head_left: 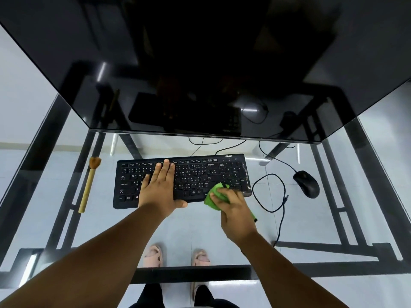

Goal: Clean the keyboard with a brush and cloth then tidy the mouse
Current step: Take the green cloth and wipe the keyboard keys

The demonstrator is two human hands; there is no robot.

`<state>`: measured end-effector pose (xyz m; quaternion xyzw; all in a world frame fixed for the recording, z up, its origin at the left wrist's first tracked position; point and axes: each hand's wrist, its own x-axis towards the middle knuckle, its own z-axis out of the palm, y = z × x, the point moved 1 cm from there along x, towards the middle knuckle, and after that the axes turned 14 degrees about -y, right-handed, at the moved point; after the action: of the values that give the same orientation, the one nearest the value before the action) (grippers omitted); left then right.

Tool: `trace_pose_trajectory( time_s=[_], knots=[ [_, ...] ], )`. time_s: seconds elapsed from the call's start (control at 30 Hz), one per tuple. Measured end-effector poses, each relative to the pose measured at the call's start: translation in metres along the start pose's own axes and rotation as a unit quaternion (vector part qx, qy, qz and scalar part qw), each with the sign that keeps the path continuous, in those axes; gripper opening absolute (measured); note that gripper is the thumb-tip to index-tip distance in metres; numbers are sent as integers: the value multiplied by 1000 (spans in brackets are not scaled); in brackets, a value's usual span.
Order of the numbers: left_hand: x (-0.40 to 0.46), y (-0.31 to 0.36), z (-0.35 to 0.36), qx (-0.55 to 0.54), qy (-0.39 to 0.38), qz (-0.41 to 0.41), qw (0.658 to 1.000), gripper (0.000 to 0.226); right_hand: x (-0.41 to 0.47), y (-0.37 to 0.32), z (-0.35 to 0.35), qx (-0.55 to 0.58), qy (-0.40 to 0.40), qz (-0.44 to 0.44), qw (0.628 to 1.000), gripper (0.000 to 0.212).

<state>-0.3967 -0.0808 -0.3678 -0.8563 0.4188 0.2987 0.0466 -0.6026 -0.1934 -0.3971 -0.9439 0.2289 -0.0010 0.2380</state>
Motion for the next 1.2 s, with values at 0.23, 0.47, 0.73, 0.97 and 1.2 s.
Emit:
trace_pose_trajectory(
  time_s=[0.23,0.47,0.73,0.97,1.2],
  knots=[
    [-1,7,-2,1,-13,-18,1000,121,-31,50,-13,22,101,112,988,55],
    [0,10,-5,25,-11,-31,999,127,-29,42,-14,2,66,79,995,52],
    [7,12,-14,65,-37,-20,997,134,3,53,-35,53,98,191,975,50],
    [8,14,-19,76,-53,-26,995,136,44,57,-50,44,59,188,979,53],
    [8,13,-20,78,-57,-25,995,136,-13,56,-33,-9,89,170,981,51]
  ],
)
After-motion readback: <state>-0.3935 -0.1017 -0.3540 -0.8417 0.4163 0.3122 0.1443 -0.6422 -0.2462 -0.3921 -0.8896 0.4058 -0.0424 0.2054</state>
